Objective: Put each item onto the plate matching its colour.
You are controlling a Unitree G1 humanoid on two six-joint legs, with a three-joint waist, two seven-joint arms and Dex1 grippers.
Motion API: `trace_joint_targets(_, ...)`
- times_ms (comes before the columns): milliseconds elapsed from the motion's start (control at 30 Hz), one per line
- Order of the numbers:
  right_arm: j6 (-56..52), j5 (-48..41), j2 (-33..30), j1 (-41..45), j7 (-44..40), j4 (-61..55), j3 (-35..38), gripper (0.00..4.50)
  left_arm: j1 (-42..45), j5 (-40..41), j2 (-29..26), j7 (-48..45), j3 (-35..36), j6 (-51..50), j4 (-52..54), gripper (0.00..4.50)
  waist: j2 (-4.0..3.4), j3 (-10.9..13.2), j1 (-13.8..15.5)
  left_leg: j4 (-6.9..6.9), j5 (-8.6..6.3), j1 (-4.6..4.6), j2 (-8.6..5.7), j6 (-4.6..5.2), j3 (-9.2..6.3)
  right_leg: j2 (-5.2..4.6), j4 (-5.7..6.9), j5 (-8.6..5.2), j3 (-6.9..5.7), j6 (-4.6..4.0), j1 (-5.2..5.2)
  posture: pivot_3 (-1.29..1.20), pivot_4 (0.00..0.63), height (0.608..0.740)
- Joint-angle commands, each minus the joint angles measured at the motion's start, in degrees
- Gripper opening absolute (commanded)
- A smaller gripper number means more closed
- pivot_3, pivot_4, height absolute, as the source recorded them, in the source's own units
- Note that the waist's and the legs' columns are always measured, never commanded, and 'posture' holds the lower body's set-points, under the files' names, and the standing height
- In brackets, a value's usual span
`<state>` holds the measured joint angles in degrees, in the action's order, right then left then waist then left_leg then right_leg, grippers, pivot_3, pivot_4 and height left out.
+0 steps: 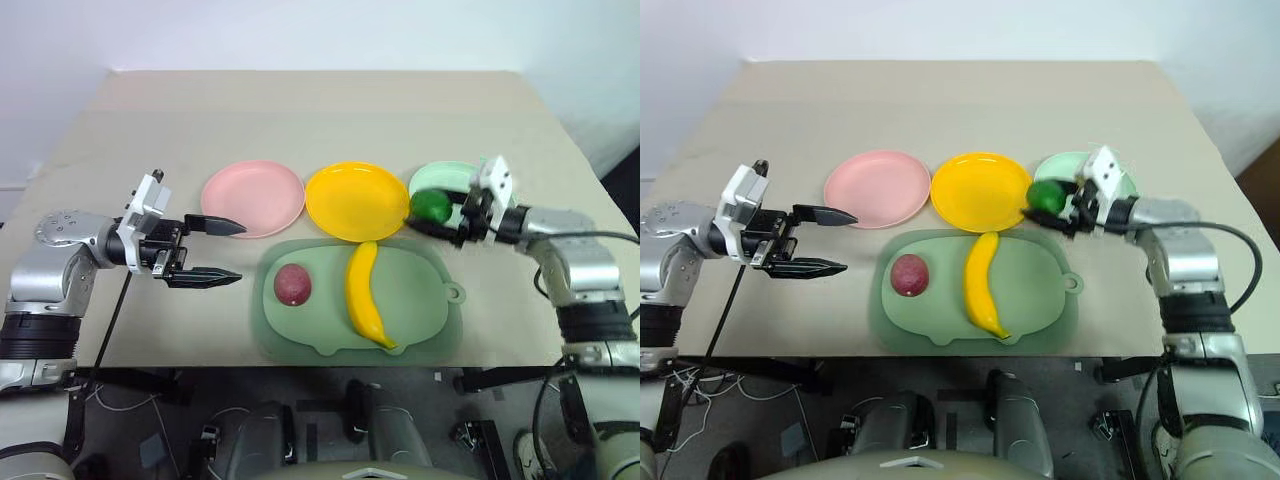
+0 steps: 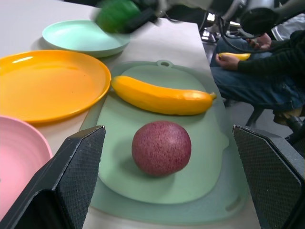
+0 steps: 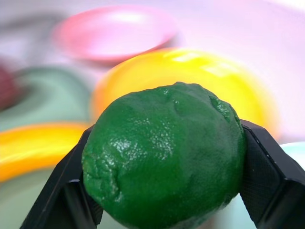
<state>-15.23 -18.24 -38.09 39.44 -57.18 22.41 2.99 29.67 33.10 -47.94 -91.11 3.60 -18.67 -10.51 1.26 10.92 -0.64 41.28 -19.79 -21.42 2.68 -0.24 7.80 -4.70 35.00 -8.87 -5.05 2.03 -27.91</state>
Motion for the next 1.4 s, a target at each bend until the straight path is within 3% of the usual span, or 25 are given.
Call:
trace_joint_targets(33, 2.2, 3.8, 1.2, 6.9, 10.5, 12.0, 2.9, 3.2, 0.8, 0.2, -0.3, 0.1, 1.3, 0.2, 1.0, 4.5, 0.0, 0.0, 0.0, 0.01, 0.0, 0.0, 0.0, 0.0, 0.01, -0.01, 0.0, 0.0, 0.0, 0.0, 0.0, 0.0, 0.15, 0.704)
trace_joint_targets(67, 2.6, 4.8, 1.3, 8.6, 12.7, 14.7, 3.0, 3.2, 0.7, 0.3, -0.3, 0.1, 1.3, 0.2, 1.1, 4.5, -0.01, 0.0, 0.0, 0.0, 0.0, 0.0, 0.0, 0.0, 0.01, -0.01, 0.0, 0.0, 0.0, 0.0, -0.01, 0.0, 0.15, 0.704)
trace_joint_targets(200, 3.4, 6.2, 1.6, 11.6, 14.9, 20.5, 2.8, 4.45, 0.3, 0.4, -0.6, 0.4, 1.7, 0.0, 1.5, 4.5, -0.02, 0.0, -0.3, -0.05, 0.01, -0.06, 0.0, -0.01, 0.02, 0.01, 0.01, 0.0, 0.0, -0.01, -0.1, 0.0, 0.15, 0.704)
trace_joint_targets(433, 8.2, 9.0, 2.1, 12.5, 16.6, 23.0, 1.6, 4.45, -0.4, 0.6, -1.0, 0.6, 2.1, -0.4, 2.1, 4.5, -0.03, 0.0, -0.5, -0.05, 0.02, -0.05, 0.02, -0.02, 0.05, 0.01, 0.02, 0.0, 0.02, 0.0, -0.1, 0.0, 0.15, 0.704)
trace_joint_targets(567, 1.0, -4.8, 4.7, 11.4, 4.6, 12.2, 8.2, 4.45, -0.6, 0.7, -0.9, 0.7, 2.1, -0.5, 2.4, 4.5, -0.05, 0.0, -0.5, -0.05, 0.02, -0.05, 0.03, -0.03, 0.04, 0.02, 0.03, 0.0, 0.03, 0.0, -0.11, 0.0, 0.15, 0.704)
trace_joint_targets(700, -4.9, -11.2, 5.5, 7.5, 1.2, 1.2, 9.8, 4.45, -0.4, 0.7, -0.7, 0.7, 2.1, -0.5, 2.3, 4.5, -0.06, 0.0, -0.1, -0.05, 0.02, -0.05, 0.05, -0.03, 0.03, 0.02, 0.06, 0.0, 0.02, 0.0, -0.11, 0.0, 0.15, 0.704)
trace_joint_targets(800, -11.3, -12.5, 4.5, 2.8, 0.3, -7.8, 6.9, 4.45, -0.3, 0.7, -0.7, 0.6, 2.0, -0.4, 2.2, 4.5, -0.04, 0.0, 0.1, -0.01, 0.01, -0.04, 0.04, -0.02, -0.03, -0.01, 0.04, 0.0, 0.0, 0.0, -0.02, 0.0, 0.15, 0.704)
trace_joint_targets(933, -15.1, -8.6, 7.6, -0.6, 11.8, -15.4, 4.8, 4.45, -0.2, 0.8, -0.5, 0.7, 2.2, -0.5, 2.1, 4.5, -0.05, 0.0, -0.2, -0.02, 0.01, -0.03, 0.03, -0.02, -0.01, -0.02, 0.06, 0.0, 0.0, 0.0, -0.06, 0.0, 0.15, 0.704)
trace_joint_targets(1067, -24.6, -14.1, 13.3, -4.4, 22.3, -25.6, 7.9, 4.45, -0.7, 0.4, -0.4, 0.9, 2.1, 0.0, 2.0, 4.5, -0.05, 0.0, -0.4, -0.08, 0.03, -0.06, 0.04, -0.06, 0.01, 0.02, 0.12, -0.03, 0.02, -0.05, -0.2, 0.0, 0.15, 0.704)
trace_joint_targets(1233, -32.8, -19.1, 19.0, -15.0, 33.9, -43.8, 9.5, 4.45, -0.6, 0.6, 0.3, 0.6, 1.9, 0.3, 1.3, 4.5, -0.03, 0.0, 0.2, -0.06, 0.04, -0.15, 0.03, -0.07, -0.03, -0.01, 0.09, -0.03, 0.0, -0.05, -0.19, 0.0, 0.15, 0.704)
trace_joint_targets(1400, -33.0, -20.7, 21.6, -22.8, 37.3, -51.5, 8.4, 4.45, 0.9, 0.0, 1.6, 0.1, 0.9, 1.0, -0.4, 4.5, -0.03, 0.0, 0.0, -0.06, 0.03, -0.07, 0.02, -0.06, -0.05, 0.03, 0.07, -0.03, 0.01, -0.05, -0.12, 0.0, 0.15, 0.704)
